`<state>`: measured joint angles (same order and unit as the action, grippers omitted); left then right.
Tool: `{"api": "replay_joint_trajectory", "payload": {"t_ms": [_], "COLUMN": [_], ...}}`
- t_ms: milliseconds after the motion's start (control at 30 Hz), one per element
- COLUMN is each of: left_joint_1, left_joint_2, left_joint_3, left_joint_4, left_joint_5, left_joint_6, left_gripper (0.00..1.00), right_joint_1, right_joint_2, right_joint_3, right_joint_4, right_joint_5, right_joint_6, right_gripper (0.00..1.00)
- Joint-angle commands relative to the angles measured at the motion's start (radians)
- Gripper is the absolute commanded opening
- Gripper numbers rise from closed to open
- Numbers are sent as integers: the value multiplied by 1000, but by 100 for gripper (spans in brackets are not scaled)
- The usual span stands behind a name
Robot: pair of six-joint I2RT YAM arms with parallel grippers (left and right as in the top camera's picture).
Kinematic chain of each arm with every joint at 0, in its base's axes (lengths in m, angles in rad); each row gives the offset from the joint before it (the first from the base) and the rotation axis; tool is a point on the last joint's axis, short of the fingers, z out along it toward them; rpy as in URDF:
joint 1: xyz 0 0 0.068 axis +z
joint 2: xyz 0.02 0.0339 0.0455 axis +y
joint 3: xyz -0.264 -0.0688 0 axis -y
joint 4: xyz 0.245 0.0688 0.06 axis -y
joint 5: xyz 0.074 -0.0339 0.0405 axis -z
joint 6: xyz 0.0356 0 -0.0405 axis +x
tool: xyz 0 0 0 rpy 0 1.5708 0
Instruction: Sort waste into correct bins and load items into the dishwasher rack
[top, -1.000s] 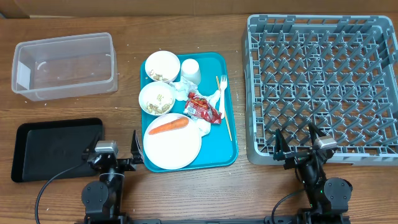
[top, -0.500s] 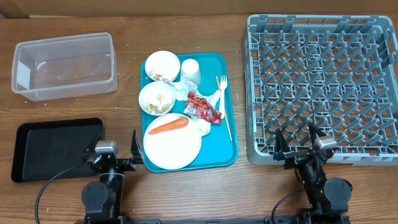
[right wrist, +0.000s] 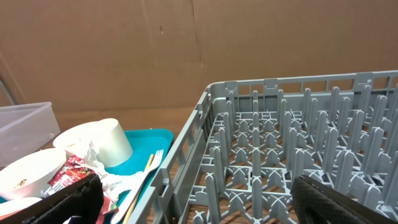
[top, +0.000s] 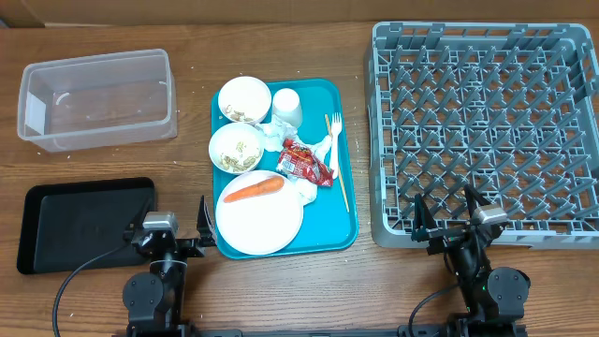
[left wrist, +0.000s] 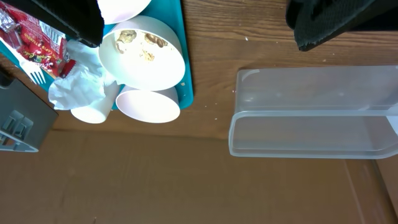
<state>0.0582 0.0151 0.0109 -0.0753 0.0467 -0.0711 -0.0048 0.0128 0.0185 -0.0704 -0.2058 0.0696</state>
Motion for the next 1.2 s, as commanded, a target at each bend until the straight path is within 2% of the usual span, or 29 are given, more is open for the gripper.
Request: {"api": "replay_joint_trajectory", "payload": {"t_ms": [0, 300, 333, 467, 500, 600, 733, 800, 900, 933, 1033, 1167], "left_joint_1": [-6, -6, -6, -6, -6, -6, -6, -6, -6, -6, -6, -10], "left_joint_2": [-11, -11, -11, -11, -11, -11, -10, -4, 54, 128, 298, 564], "left_joint_3": [-6, -6, -6, -6, -6, -6, 21, 69, 197, 291, 444, 656], "left_joint_4": [0, 12, 25, 38, 37, 47, 161, 138, -29, -149, -296, -483], "left_joint_5": [-10, 8, 50, 473, 529, 566, 705, 751, 753, 723, 696, 663], "left_joint_6": [8, -16, -58, -428, -479, -494, -485, -440, -314, -224, -91, 10], "left_gripper": [100, 100, 100, 100, 100, 100, 100, 100, 100, 100, 100, 100], "right_joint_1": [5, 5, 5, 5, 5, 5, 5, 5, 5, 5, 5, 5], "right_joint_2": [-10, -10, -10, -10, -10, -10, -10, -10, -10, -10, -10, -10], "right_joint_3": [-10, -10, -10, -10, -10, -10, -10, -10, -10, -10, -10, -10], "right_joint_4": [5, 5, 5, 5, 5, 5, 5, 5, 5, 5, 5, 5], "right_joint_5": [3, 3, 3, 3, 3, 3, 3, 3, 3, 3, 3, 3], "right_joint_6": [-7, -7, -7, -7, -7, -7, -7, -7, -7, -7, -7, -7], "right_gripper": [100, 100, 100, 100, 100, 100, 100, 100, 100, 100, 100, 100]}}
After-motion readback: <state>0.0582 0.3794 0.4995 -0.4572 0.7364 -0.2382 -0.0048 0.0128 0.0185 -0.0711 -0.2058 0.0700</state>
